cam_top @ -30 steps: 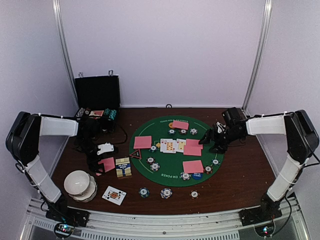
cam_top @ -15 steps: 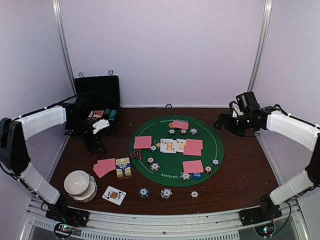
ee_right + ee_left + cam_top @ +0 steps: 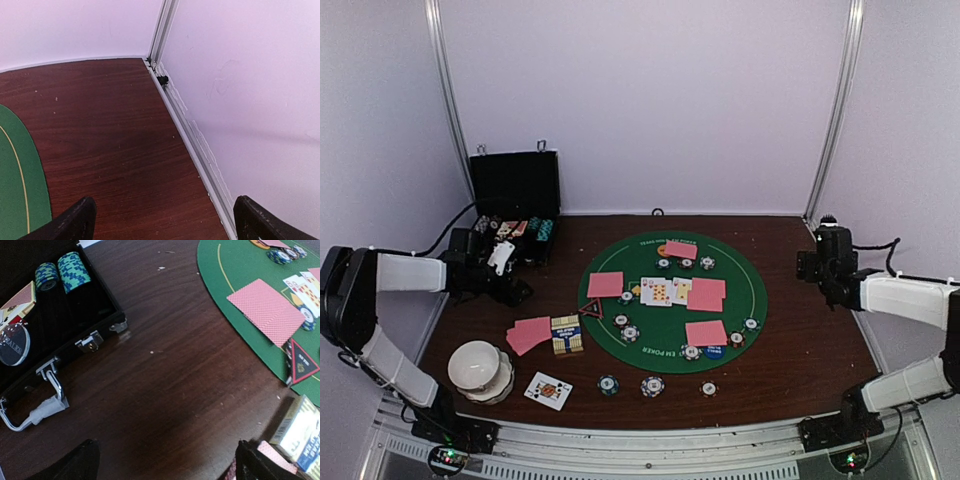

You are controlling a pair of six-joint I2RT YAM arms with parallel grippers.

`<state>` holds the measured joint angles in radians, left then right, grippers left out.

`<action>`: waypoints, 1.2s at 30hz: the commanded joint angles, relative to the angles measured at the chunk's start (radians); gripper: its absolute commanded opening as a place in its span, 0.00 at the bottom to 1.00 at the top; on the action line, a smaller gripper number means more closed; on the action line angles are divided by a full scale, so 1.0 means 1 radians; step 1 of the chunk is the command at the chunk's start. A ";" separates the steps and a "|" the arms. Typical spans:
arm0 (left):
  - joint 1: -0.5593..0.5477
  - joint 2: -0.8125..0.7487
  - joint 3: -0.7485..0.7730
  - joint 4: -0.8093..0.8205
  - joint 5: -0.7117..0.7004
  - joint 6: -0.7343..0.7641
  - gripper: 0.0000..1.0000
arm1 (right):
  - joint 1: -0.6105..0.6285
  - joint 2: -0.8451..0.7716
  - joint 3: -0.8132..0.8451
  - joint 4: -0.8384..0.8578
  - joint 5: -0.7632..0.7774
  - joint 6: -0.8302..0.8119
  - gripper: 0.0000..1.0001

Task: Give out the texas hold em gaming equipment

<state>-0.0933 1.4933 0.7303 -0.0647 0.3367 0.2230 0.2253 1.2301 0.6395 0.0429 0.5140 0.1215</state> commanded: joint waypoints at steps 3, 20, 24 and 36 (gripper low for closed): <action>0.016 0.044 0.005 0.275 -0.085 -0.060 0.98 | -0.024 0.079 -0.131 0.482 0.030 -0.173 1.00; 0.064 0.045 -0.253 0.700 -0.228 -0.179 0.98 | -0.066 0.287 -0.186 0.771 -0.125 -0.207 0.99; 0.075 0.047 -0.319 0.803 -0.255 -0.206 0.98 | -0.128 0.297 -0.130 0.659 -0.242 -0.171 0.99; 0.083 0.076 -0.373 0.935 -0.288 -0.220 0.98 | -0.169 0.322 -0.261 0.913 -0.284 -0.147 1.00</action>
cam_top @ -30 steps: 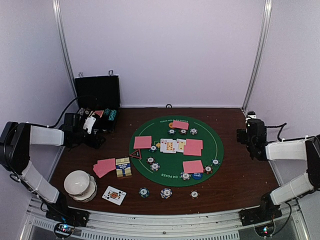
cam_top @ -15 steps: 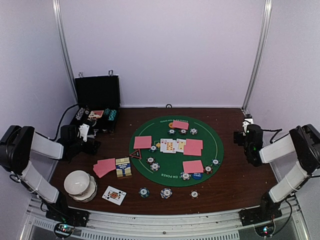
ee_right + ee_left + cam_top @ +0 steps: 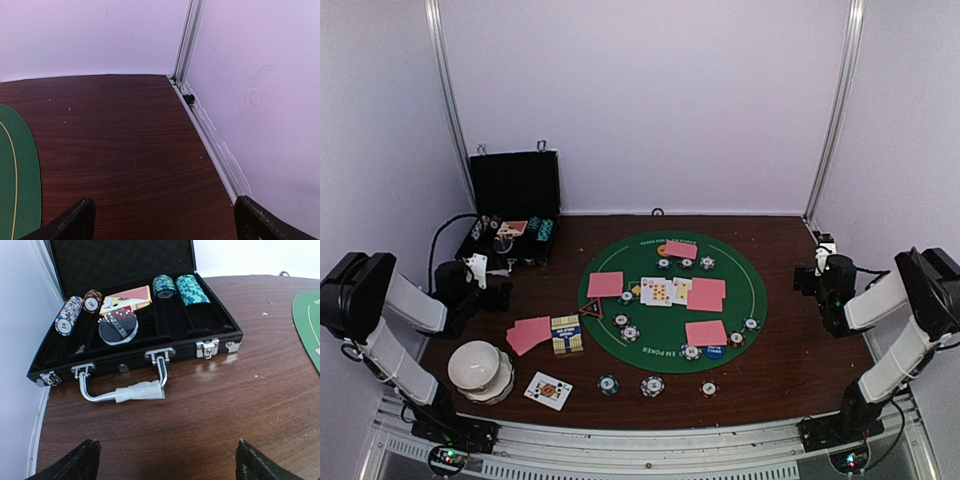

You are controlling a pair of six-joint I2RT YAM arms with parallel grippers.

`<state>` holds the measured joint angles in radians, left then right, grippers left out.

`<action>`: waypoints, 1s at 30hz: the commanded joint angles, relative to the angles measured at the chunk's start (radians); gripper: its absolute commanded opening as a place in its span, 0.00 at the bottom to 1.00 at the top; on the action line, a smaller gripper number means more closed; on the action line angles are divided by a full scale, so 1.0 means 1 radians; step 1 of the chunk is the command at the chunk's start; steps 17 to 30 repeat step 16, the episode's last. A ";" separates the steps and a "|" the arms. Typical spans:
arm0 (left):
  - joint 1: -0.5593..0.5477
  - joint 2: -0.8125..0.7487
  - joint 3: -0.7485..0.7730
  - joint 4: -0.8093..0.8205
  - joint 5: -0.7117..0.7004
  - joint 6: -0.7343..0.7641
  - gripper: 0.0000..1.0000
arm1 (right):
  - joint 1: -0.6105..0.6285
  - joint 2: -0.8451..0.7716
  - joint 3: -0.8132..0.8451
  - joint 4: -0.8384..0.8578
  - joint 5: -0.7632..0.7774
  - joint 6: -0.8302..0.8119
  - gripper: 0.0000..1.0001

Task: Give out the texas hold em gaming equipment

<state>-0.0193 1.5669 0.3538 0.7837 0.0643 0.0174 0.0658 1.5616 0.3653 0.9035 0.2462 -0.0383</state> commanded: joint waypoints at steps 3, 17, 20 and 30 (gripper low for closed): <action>0.009 0.002 0.004 0.090 -0.014 -0.014 0.98 | -0.007 -0.009 0.016 0.049 -0.020 0.009 0.99; 0.009 0.002 0.005 0.088 -0.016 -0.014 0.98 | -0.008 -0.001 0.017 0.062 -0.024 0.005 0.99; 0.009 0.002 0.005 0.088 -0.016 -0.014 0.98 | -0.008 -0.001 0.017 0.062 -0.024 0.005 0.99; 0.009 0.002 0.005 0.088 -0.016 -0.014 0.98 | -0.008 -0.001 0.017 0.062 -0.024 0.005 0.99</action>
